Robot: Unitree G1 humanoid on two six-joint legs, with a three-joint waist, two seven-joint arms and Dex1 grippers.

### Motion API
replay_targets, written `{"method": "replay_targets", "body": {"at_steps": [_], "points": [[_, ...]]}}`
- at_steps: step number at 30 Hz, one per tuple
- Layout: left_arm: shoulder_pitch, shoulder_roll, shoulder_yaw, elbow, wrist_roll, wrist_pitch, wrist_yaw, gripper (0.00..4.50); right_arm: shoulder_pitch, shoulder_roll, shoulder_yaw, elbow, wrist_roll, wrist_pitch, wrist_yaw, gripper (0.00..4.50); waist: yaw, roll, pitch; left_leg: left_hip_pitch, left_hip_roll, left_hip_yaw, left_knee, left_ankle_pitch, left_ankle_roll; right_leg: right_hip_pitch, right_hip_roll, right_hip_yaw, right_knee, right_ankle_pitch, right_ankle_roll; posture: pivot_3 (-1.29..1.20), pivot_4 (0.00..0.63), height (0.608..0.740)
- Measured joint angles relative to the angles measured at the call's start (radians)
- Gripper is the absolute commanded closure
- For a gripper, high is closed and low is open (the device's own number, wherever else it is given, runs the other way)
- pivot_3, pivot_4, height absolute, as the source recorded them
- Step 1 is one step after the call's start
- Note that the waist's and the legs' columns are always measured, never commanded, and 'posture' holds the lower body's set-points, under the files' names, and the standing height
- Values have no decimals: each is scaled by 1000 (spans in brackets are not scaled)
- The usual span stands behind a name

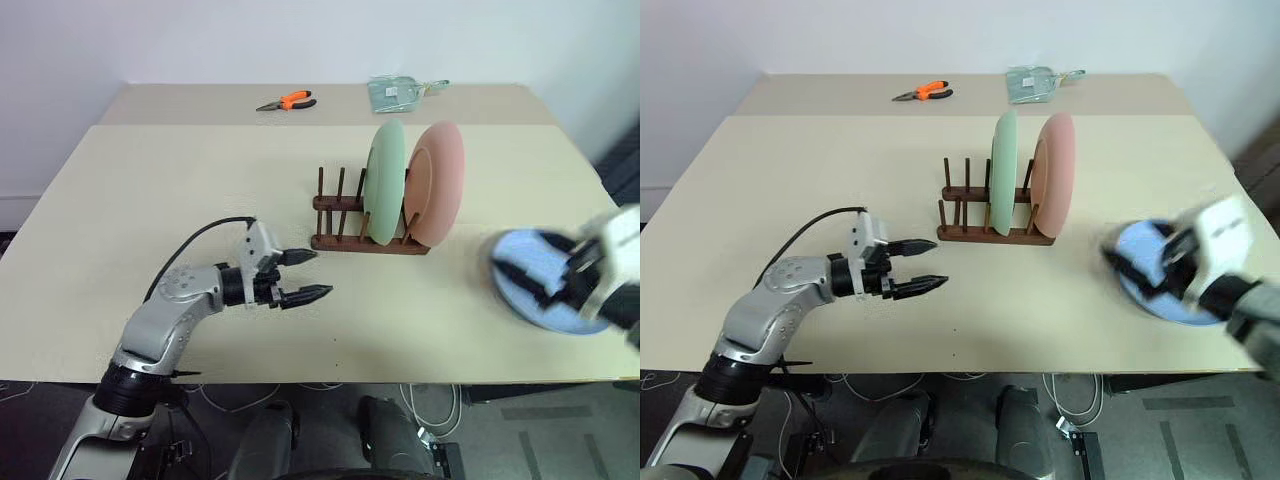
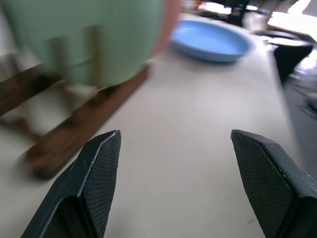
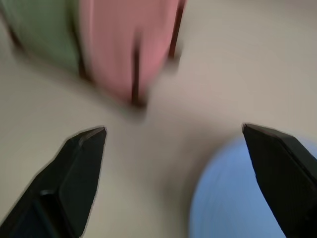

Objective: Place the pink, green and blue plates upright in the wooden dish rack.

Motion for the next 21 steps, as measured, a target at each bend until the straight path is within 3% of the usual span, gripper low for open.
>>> {"method": "replay_targets", "body": {"at_steps": [2,5,12,17,21], "points": [[-1,-6,-17,-12,-1,0,-18,856,8,0,69,16,-98,-14,-34,40,1,0,0,0,0,0,0,0,0,0,0,0,0,0,0,0,150,740],[-7,-34,-38,-31,-2,0,-27,856,-4,12,160,107,-254,-42,-106,854,8,-1,0,-1,0,0,0,0,0,0,0,0,-2,0,0,0,150,740],[-17,-50,-61,-39,7,0,-22,856,-52,48,187,198,-385,-73,-123,4337,8,-1,0,-1,-1,-1,0,0,0,0,0,0,-1,0,0,0,150,740],[-15,-33,-57,-40,11,0,-17,856,-132,97,156,197,-398,-84,-114,4430,5,0,0,0,0,-1,0,0,0,0,1,0,-1,0,0,0,150,740],[-4,4,0,-24,20,-2,18,856,-391,177,34,155,-271,-107,-113,4430,-3,4,2,0,0,-1,0,0,0,0,1,0,0,0,0,0,150,740]]}}
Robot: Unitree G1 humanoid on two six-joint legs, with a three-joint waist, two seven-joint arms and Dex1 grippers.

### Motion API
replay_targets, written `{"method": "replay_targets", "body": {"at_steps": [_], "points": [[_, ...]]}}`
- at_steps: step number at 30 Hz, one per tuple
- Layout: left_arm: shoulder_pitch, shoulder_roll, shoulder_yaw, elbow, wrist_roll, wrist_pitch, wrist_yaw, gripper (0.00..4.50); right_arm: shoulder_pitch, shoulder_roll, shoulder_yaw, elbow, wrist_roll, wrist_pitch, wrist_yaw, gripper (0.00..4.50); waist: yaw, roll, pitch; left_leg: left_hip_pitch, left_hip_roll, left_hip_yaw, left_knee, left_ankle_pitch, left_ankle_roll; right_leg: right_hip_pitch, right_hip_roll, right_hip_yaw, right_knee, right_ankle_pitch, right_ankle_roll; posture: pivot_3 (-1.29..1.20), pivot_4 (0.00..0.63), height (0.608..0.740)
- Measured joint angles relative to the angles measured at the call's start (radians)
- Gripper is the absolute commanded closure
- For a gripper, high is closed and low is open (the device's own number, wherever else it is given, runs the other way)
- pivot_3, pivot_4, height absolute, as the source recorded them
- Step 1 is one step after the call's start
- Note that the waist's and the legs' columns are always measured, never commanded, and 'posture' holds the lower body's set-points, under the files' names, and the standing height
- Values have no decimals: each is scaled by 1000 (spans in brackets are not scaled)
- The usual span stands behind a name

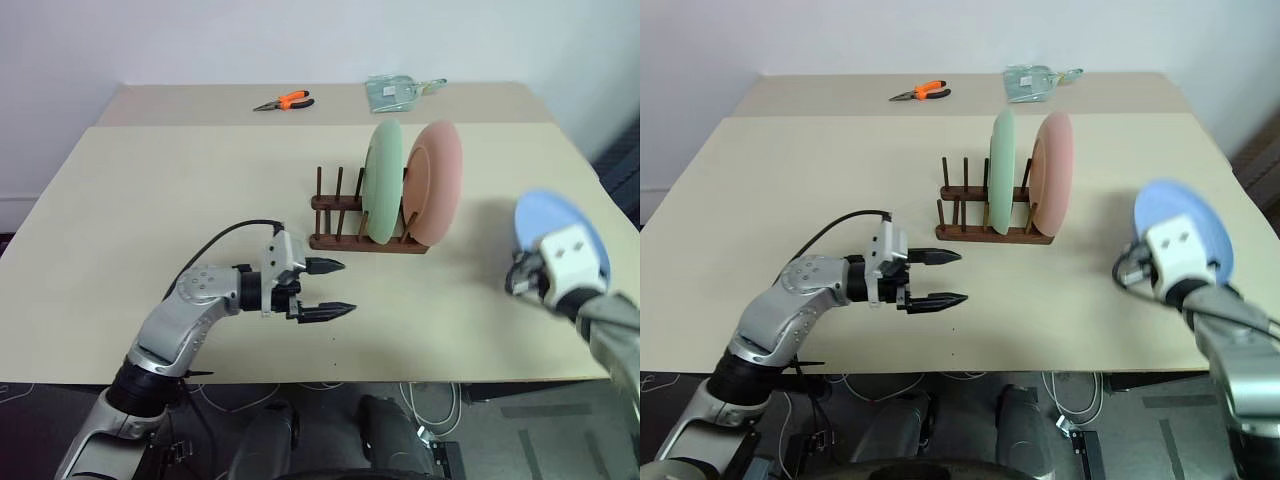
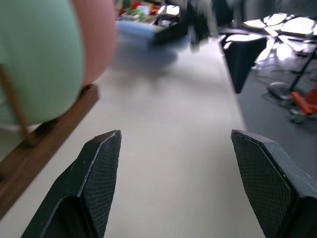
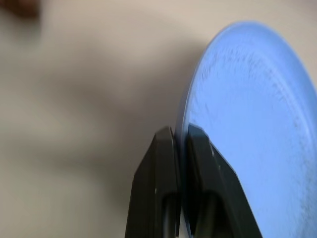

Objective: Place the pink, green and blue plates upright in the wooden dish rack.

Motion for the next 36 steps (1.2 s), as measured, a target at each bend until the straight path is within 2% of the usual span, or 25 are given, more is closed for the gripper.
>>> {"method": "replay_targets", "body": {"at_steps": [1,3,7,10,14,17,19,24,36], "points": [[1,6,12,9,3,0,4,856,-70,15,-35,-19,41,0,-6,4430,0,0,0,0,0,-1,0,0,0,0,0,0,0,0,0,0,150,740],[15,30,49,45,14,-24,14,856,-318,77,-132,-53,279,42,-59,4430,-1,1,1,-1,1,-4,-1,0,0,0,1,-2,1,1,-1,0,150,740],[17,34,103,124,56,-99,58,856,-548,123,-168,-139,684,83,-158,4430,13,-2,0,-2,1,-9,-3,0,0,1,1,-6,-1,2,-2,0,150,740],[22,36,153,183,77,-159,89,856,-605,188,-90,-158,907,89,-256,4430,10,-3,0,-2,0,-8,-2,0,0,0,-1,-4,-2,2,-2,0,150,740],[78,62,216,230,98,-227,103,856,-699,422,119,-135,1106,57,-449,4430,-16,-2,0,0,0,-8,-3,0,0,-3,0,-1,3,2,-3,0,150,740],[99,68,224,233,100,-237,110,856,-705,531,199,-76,1144,25,-560,4430,-14,-2,0,0,0,-9,-2,0,-1,-3,0,-2,4,4,-2,0,150,740],[101,68,226,233,100,-239,114,856,-693,560,240,-35,1148,22,-608,4430,-11,-2,0,-1,-1,-8,-2,1,-1,-4,0,-2,3,4,-1,0,150,740],[128,68,236,215,100,-238,125,856,-645,594,305,4,1113,22,-666,4430,-17,-2,-1,-1,-1,-6,-4,1,-1,-5,1,-1,5,4,-1,0,150,740],[143,63,236,180,99,-228,139,856,-623,631,321,118,1051,23,-704,4430,-19,-2,-1,-1,0,-5,-3,1,-1,-7,1,-1,9,4,-1,0,150,740]]}}
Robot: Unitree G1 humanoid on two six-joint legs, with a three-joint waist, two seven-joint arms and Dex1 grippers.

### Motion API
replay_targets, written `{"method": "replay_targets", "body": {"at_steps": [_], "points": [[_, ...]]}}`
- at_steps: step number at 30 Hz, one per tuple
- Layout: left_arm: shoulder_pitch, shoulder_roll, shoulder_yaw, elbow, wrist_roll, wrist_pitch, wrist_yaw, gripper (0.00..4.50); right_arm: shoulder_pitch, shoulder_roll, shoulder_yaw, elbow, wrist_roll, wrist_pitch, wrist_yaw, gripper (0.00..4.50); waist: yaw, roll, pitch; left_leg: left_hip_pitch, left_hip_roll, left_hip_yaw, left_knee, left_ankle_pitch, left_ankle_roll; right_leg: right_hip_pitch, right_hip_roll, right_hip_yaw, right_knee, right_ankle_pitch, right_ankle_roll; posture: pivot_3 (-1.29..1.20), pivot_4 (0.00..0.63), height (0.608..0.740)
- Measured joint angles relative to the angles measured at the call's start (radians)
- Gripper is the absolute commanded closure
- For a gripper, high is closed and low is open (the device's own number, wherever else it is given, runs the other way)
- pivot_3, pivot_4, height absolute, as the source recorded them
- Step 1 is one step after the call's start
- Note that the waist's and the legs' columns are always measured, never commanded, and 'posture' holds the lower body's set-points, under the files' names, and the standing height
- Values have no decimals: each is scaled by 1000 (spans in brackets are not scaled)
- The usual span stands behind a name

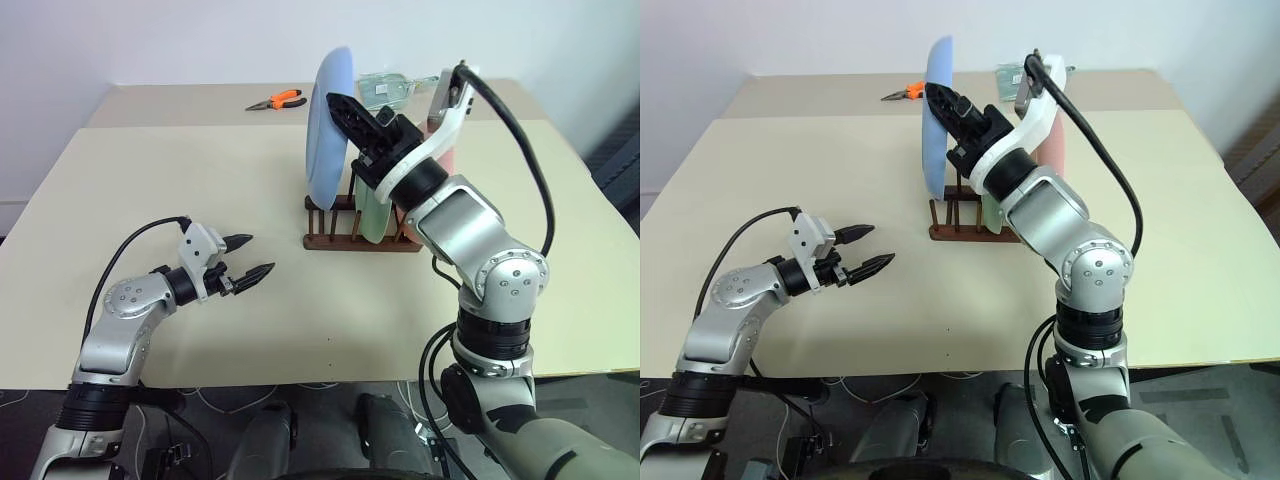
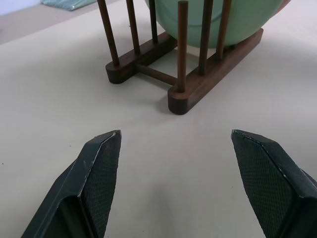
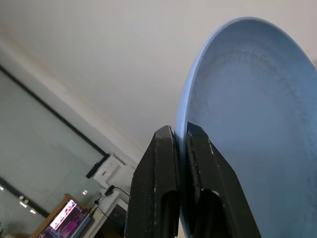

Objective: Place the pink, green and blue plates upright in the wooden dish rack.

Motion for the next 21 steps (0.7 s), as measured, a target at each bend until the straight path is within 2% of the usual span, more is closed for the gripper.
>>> {"method": "replay_targets", "body": {"at_steps": [3,7,10,13,15,18,21], "points": [[0,-9,-2,0,0,1,0,856,0,0,-3,76,-49,0,7,3505,0,0,0,0,0,0,0,0,0,0,0,0,0,0,0,0,150,740],[0,-18,-12,0,0,4,5,856,-6,-26,2,123,-137,1,65,1541,1,0,0,-1,0,1,0,0,0,-1,0,0,0,0,0,0,150,740],[-2,-24,-19,-2,0,11,11,856,-48,-112,16,92,-229,7,166,1541,1,1,0,-1,0,1,0,0,0,-1,0,0,0,0,0,0,150,740],[-6,-26,-22,-4,0,14,15,856,-79,-283,21,-27,-310,19,316,1541,6,0,0,-2,0,0,0,0,0,-1,0,0,0,-1,1,0,150,740],[-10,-28,-23,-2,0,14,16,856,-69,-415,-34,-111,-316,24,423,1541,8,0,0,-1,0,0,0,0,0,2,-1,-1,-3,-1,1,0,150,740],[-17,-26,-22,18,2,11,15,856,40,-611,-194,-178,-296,44,563,1541,9,-2,0,-1,0,0,1,-1,1,6,-1,-2,-10,-4,0,0,150,740],[-22,-16,-19,49,5,-7,5,856,258,-729,-362,-172,-289,84,656,597,11,-3,-1,-1,0,0,1,-1,1,7,-2,-2,-11,-3,-1,0,150,740]]}}
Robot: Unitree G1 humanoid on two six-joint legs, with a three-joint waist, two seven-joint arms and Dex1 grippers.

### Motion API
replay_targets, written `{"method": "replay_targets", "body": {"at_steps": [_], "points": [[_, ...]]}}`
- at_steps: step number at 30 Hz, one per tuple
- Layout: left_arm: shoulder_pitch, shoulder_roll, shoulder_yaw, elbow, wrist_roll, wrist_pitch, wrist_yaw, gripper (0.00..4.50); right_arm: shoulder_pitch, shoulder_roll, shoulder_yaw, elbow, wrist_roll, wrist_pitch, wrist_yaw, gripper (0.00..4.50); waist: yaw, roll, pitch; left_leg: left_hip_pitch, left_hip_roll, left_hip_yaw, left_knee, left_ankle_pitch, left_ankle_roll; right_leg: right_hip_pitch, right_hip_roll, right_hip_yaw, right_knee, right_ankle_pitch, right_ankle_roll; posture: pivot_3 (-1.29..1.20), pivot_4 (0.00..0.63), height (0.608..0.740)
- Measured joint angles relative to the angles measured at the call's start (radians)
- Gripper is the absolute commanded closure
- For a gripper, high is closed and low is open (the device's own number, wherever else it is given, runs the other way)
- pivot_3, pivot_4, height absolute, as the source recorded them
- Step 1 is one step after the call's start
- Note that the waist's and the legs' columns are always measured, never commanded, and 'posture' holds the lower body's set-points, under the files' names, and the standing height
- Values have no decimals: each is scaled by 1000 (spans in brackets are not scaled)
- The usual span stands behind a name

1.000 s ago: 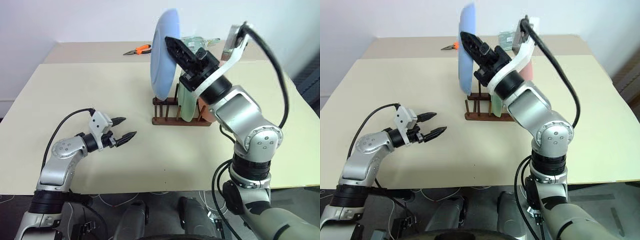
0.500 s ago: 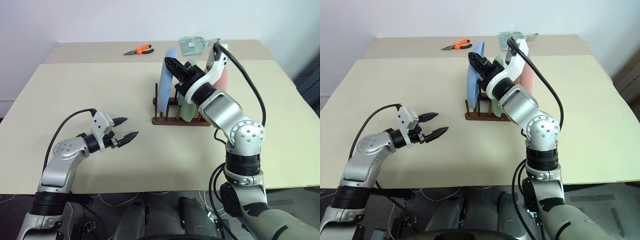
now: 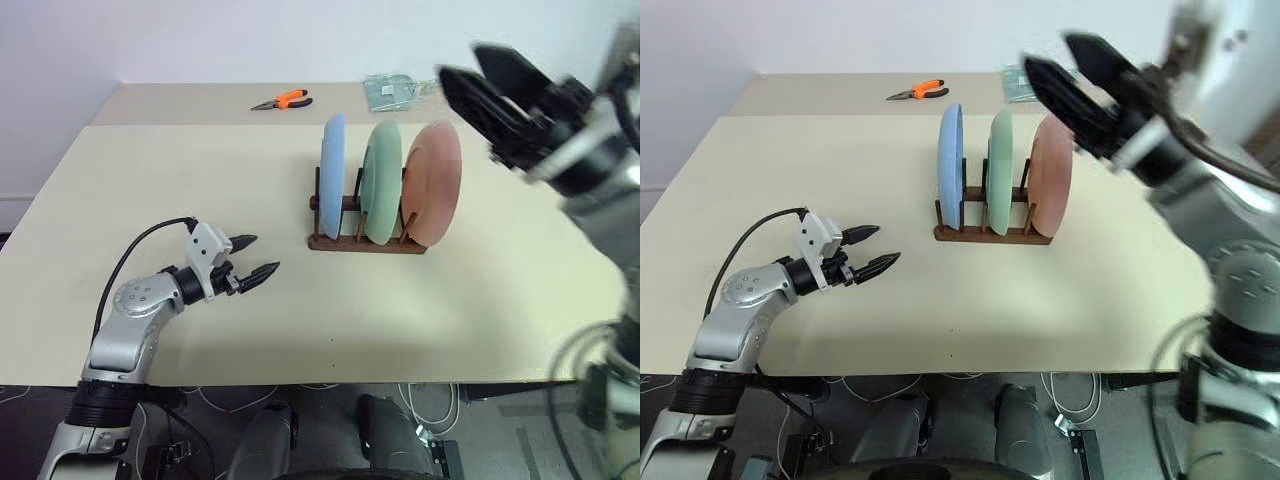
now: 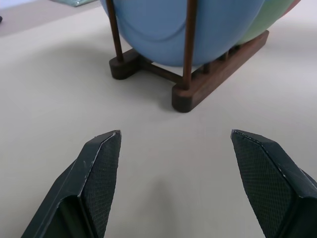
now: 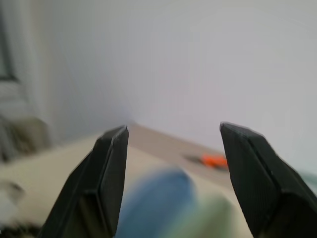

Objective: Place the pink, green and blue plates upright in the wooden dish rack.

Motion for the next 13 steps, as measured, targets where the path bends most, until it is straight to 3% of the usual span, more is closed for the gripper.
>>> {"method": "replay_targets", "body": {"at_steps": [1,3,6,9,13], "points": [[-3,3,2,9,3,-3,-2,856,73,-17,-47,9,-5,8,28,138,1,0,0,0,0,0,0,0,0,0,0,0,0,0,0,0,150,740],[-15,10,6,35,9,-18,-5,856,254,-49,-129,42,-65,12,102,53,3,0,0,0,0,1,0,0,0,0,0,1,1,0,-1,0,150,740],[-23,26,29,79,24,-44,-2,856,496,-89,-133,71,-256,-54,220,53,2,1,0,1,0,3,0,0,0,-1,0,1,1,-1,1,0,150,740],[-7,34,43,99,38,-64,9,856,625,-91,-66,111,-449,-171,306,53,-7,2,0,2,1,5,0,0,0,-1,0,2,1,-1,3,0,150,740],[30,38,55,97,38,-66,17,856,638,-77,21,183,-593,-288,362,53,-4,2,0,1,1,4,0,0,0,-1,0,2,1,-1,2,0,150,740]]}}
